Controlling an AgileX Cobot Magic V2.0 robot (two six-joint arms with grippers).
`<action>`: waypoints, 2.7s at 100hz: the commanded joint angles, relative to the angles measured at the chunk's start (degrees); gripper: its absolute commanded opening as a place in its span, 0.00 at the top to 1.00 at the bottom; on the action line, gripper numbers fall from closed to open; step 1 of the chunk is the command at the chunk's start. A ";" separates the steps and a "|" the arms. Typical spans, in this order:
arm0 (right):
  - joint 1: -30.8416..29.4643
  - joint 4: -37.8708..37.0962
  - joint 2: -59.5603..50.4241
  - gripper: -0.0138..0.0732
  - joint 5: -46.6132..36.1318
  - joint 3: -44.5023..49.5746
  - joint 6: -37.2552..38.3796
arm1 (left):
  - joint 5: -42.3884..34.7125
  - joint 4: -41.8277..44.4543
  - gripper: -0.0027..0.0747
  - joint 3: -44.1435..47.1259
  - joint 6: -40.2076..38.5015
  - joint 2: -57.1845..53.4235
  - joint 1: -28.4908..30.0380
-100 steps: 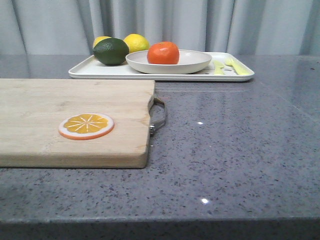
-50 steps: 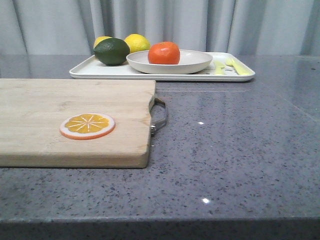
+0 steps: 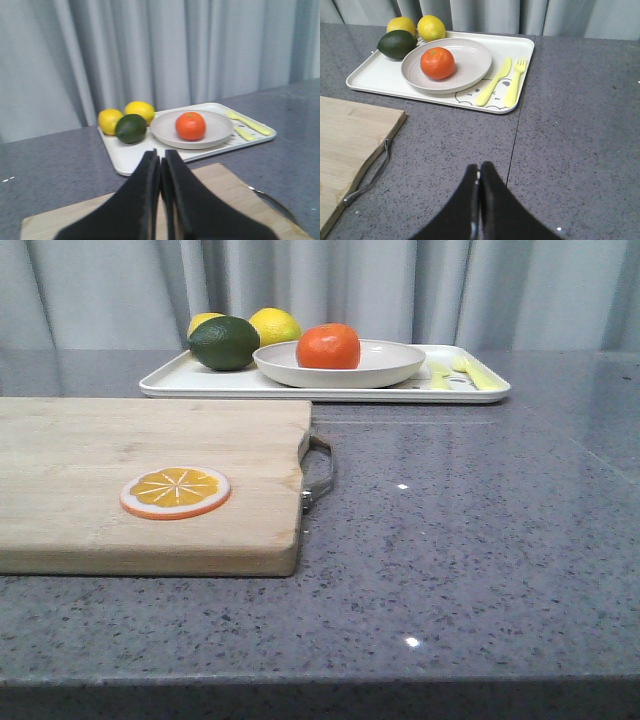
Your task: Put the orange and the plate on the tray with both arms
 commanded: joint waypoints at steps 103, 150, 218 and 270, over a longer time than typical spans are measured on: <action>-0.14 -0.74 0.14 0.88 -4.21 -1.25 -0.66 | 0.07 10.21 0.99 22.32 -16.62 -22.34 21.77; -0.14 -0.74 0.14 0.88 -4.21 -1.25 -0.66 | 0.07 10.21 0.99 22.32 -16.62 -22.34 21.77; 3.90 -1.84 0.23 0.88 -7.53 0.71 -0.66 | 0.07 10.21 0.99 22.32 -16.62 -22.34 21.77; -2.71 -9.05 -6.67 0.88 -41.16 18.93 -0.66 | 0.07 10.21 0.99 22.32 -16.62 -22.34 21.77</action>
